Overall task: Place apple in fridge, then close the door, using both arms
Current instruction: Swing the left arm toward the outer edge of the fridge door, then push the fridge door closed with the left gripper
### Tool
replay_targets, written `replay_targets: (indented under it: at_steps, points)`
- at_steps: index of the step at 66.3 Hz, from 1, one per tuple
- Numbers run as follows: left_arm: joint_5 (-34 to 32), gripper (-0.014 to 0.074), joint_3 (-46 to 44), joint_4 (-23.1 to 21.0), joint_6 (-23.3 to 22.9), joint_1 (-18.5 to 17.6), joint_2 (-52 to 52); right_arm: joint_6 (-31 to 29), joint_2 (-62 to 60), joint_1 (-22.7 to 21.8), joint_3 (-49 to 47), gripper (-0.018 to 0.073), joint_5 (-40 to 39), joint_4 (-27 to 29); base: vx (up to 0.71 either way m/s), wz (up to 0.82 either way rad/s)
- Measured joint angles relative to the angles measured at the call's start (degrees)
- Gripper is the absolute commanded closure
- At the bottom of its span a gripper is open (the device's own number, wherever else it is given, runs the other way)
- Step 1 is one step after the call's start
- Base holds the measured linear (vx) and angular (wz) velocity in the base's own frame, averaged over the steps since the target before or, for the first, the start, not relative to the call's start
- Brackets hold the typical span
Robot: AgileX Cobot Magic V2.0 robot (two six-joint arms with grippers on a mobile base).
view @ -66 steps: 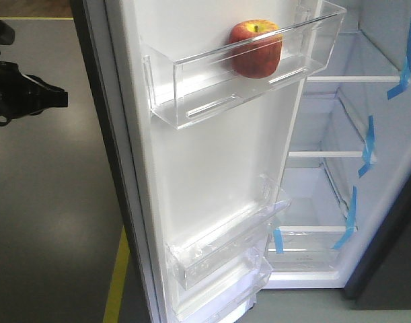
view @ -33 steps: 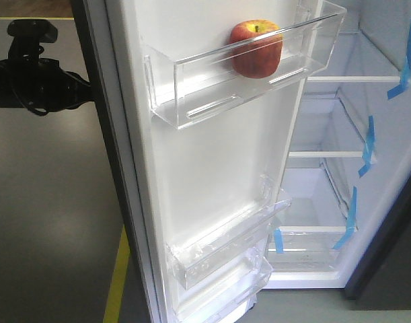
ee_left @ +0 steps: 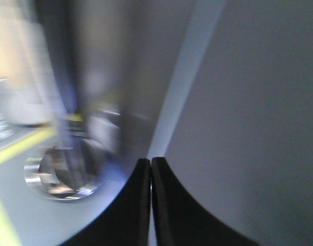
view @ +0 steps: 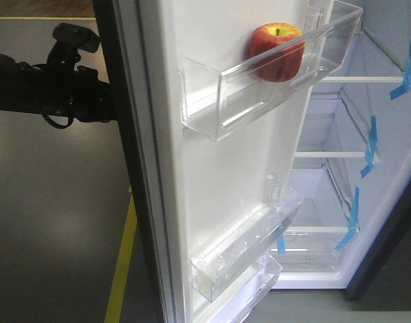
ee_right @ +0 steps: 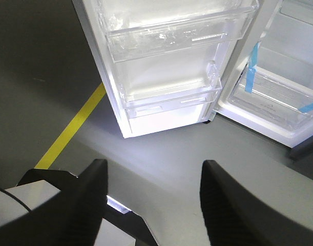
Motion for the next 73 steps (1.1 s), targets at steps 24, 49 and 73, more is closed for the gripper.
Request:
replay_targets:
  at_steps: [24, 49, 73]
  points:
    - [6.27, 0.0602, 0.0, -1.61, 2.83, -6.78, 0.0, 0.0, 0.0, 0.0, 0.0, 0.0174, 0.0, 0.0, 0.0, 0.0]
    - [4.01, 0.0602, 0.0, -15.77, 14.98, -14.27, 0.0, 0.0, 0.0, 0.0, 0.0, 0.0174, 0.0, 0.0, 0.0, 0.0]
    - [-3.8, 0.0602, -1.76, -26.83, 25.95, -22.85, 1.24, 0.0, 0.0, 0.0, 0.0, 0.0174, 0.0, 0.0, 0.0, 0.0]
